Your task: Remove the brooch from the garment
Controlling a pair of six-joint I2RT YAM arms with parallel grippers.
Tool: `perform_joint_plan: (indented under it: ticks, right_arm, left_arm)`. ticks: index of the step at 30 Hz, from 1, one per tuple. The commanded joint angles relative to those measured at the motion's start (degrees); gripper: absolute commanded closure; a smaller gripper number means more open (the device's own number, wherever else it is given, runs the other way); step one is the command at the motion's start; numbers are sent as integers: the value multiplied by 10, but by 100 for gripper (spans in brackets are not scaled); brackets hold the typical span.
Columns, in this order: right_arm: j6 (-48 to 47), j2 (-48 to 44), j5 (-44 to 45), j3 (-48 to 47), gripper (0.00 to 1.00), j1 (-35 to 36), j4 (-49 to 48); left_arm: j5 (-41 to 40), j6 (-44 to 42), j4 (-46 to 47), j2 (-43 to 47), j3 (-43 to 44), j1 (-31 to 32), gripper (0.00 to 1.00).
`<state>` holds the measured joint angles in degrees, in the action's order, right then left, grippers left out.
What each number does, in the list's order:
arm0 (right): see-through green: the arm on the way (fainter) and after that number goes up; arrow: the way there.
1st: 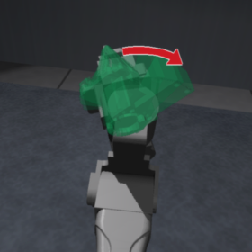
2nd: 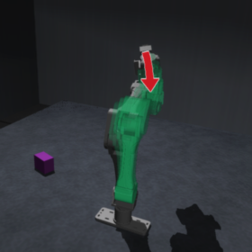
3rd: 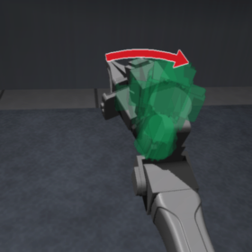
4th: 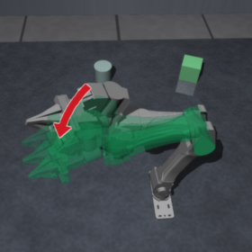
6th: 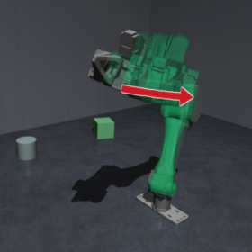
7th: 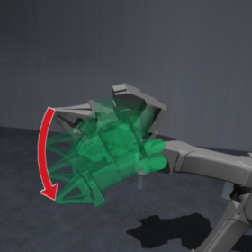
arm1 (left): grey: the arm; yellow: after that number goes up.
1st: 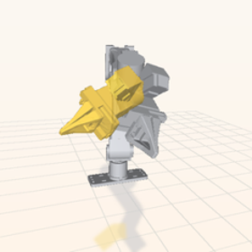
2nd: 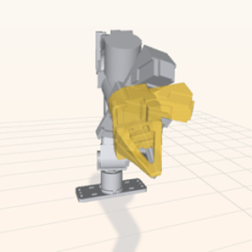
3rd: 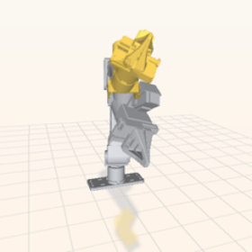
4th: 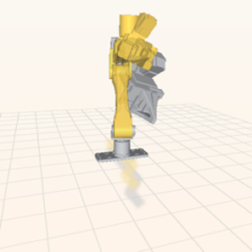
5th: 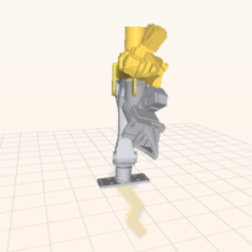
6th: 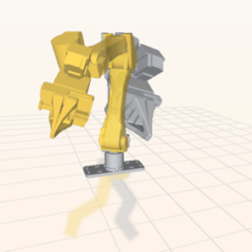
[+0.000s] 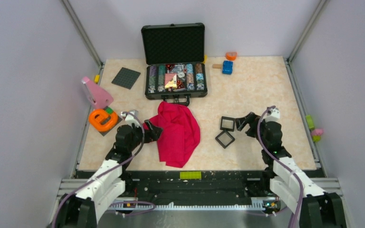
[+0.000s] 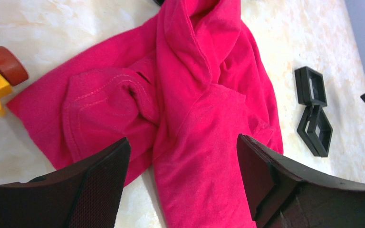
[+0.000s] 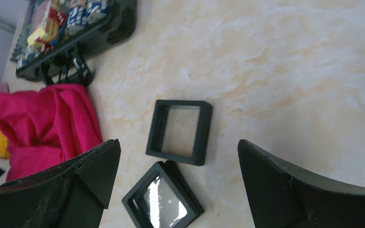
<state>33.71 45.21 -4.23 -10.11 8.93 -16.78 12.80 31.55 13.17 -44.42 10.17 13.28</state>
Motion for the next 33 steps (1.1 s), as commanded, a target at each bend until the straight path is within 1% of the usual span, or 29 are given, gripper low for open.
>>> perform_joint_plan:
  ticks: [1,3,7,9,13,16,18,19,22,28,29,30,31,33]
  right_arm:
    - [-56,22,19,-54,5,81,-41]
    - [-73,38,34,-64,6,115,-44]
    - [-99,85,62,-89,12,164,-38]
    - [-111,108,76,-103,13,182,-30]
    - [-118,146,74,-116,15,211,-42]
    - [-125,181,73,-132,19,242,-50]
    - [-129,209,72,-145,19,262,-55]
    - [-132,222,71,-151,21,272,-58]
    - [-140,262,64,-171,26,299,-64]
    - [-154,297,78,-192,27,334,-63]
    - [-155,296,79,-193,27,336,-63]
    - [-157,294,80,-192,27,336,-64]
    - [-156,291,81,-190,27,336,-66]
    - [-158,288,88,-187,27,336,-66]
  left_arm:
    - [3,-12,26,-51,64,3,15]
    - [3,-13,15,-74,81,4,16]
    - [5,-10,6,-118,109,8,18]
    - [11,-13,-4,-144,135,11,20]
    - [-10,-22,-51,-205,195,19,26]
    - [-9,-20,-57,-239,217,21,31]
    - [-3,-21,-57,-255,227,22,36]
    - [-2,-22,-58,-260,231,22,38]
    - [-6,-26,-63,-273,241,23,39]
    - [-17,-26,-72,-298,256,24,43]
    - [-21,-28,-76,-302,260,24,47]
    - [-24,-29,-80,-305,267,24,52]
    - [-24,-32,-85,-309,271,24,61]
    - [-24,-33,-95,-313,277,24,74]
